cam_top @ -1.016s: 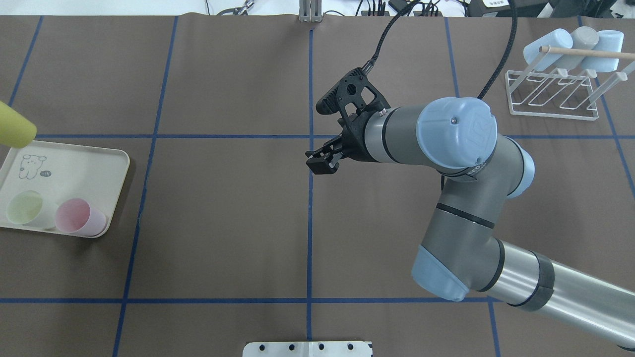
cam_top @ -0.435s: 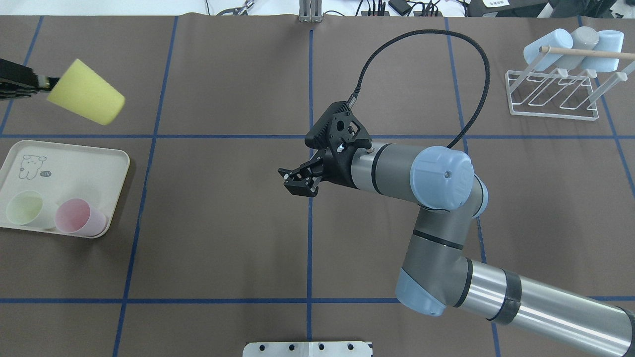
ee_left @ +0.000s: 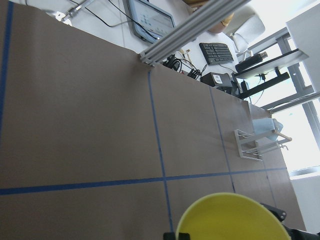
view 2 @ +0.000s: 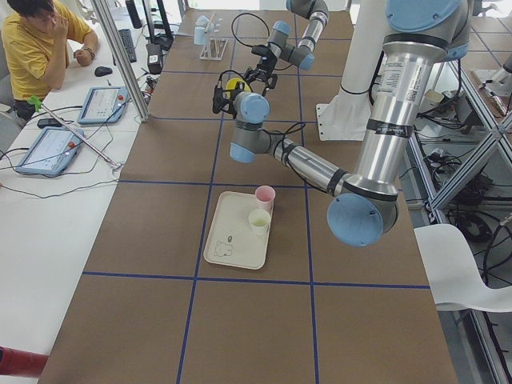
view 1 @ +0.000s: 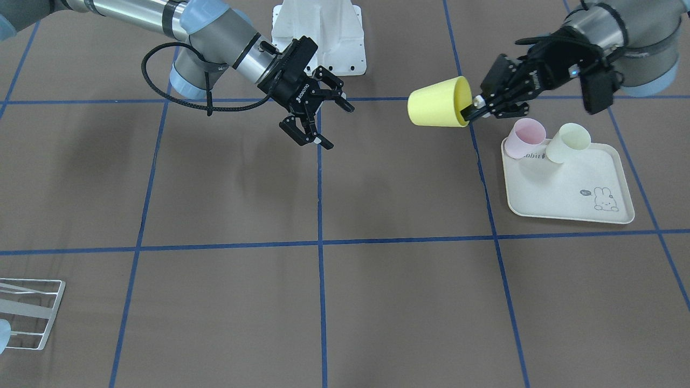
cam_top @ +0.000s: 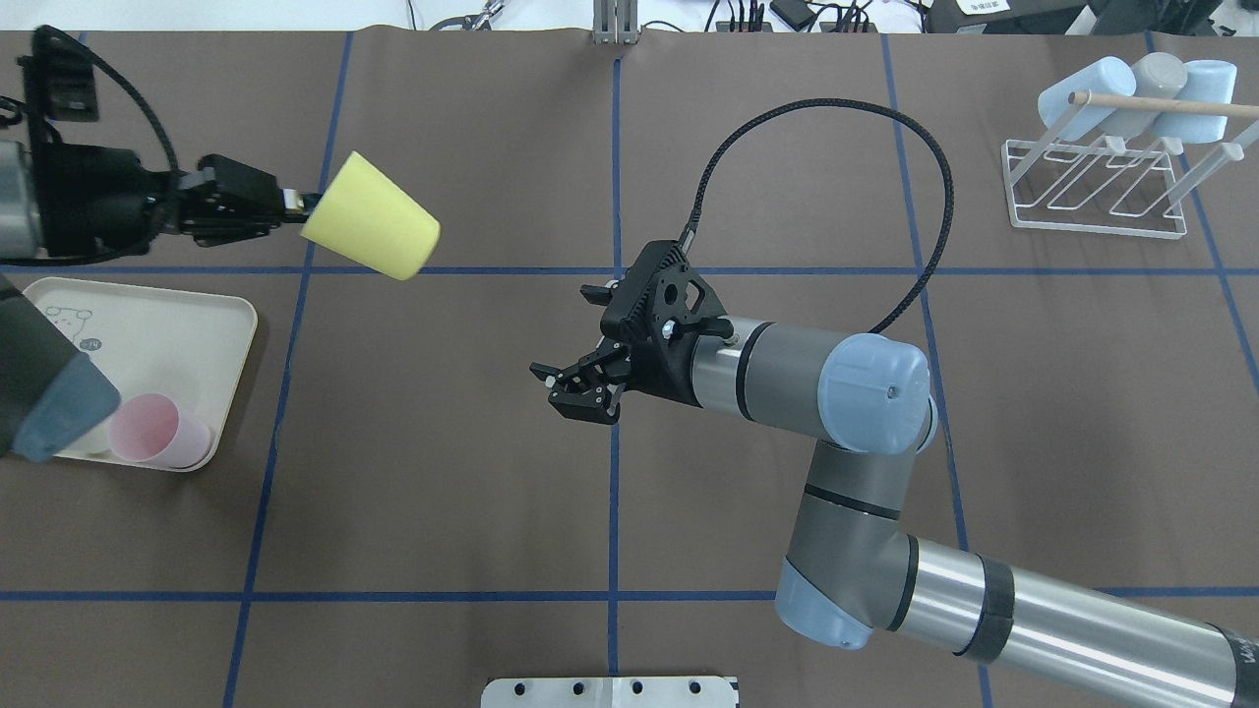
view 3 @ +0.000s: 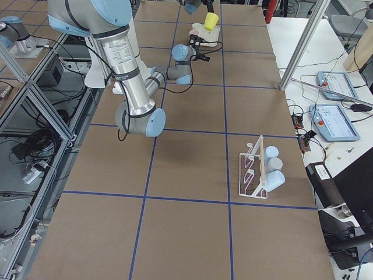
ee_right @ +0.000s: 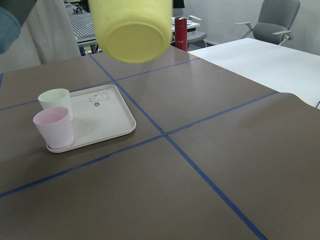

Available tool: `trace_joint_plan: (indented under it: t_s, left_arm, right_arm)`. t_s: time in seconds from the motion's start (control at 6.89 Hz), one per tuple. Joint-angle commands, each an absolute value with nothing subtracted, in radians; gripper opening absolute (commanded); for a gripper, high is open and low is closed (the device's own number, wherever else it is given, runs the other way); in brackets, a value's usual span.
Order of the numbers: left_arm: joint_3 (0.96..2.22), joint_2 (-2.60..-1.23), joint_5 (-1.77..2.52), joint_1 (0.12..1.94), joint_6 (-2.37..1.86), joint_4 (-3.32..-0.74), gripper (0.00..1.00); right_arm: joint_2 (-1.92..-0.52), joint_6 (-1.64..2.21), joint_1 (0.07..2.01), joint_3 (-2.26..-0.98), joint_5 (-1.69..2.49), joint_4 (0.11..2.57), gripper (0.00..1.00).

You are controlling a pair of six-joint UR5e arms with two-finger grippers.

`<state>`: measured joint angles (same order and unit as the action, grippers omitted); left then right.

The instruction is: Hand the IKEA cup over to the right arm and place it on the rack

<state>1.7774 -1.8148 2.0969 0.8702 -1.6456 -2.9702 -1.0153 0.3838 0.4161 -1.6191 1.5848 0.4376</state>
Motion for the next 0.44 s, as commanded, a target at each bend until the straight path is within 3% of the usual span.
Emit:
trace_joint_plan:
  t_s: [0.0, 0.29]
  left_arm:
    - [1.766, -1.864, 1.958, 0.743, -1.672, -2.936, 0.00]
    - [1.764, -1.894, 1.904, 0.671, -1.667, -2.873, 0.00]
  right_arm:
    - [-1.014, 0.361, 0.402, -1.600, 1.583, 0.350, 0.99]
    - [-1.011, 0.360, 0.402, -1.600, 1.583, 0.350, 0.99]
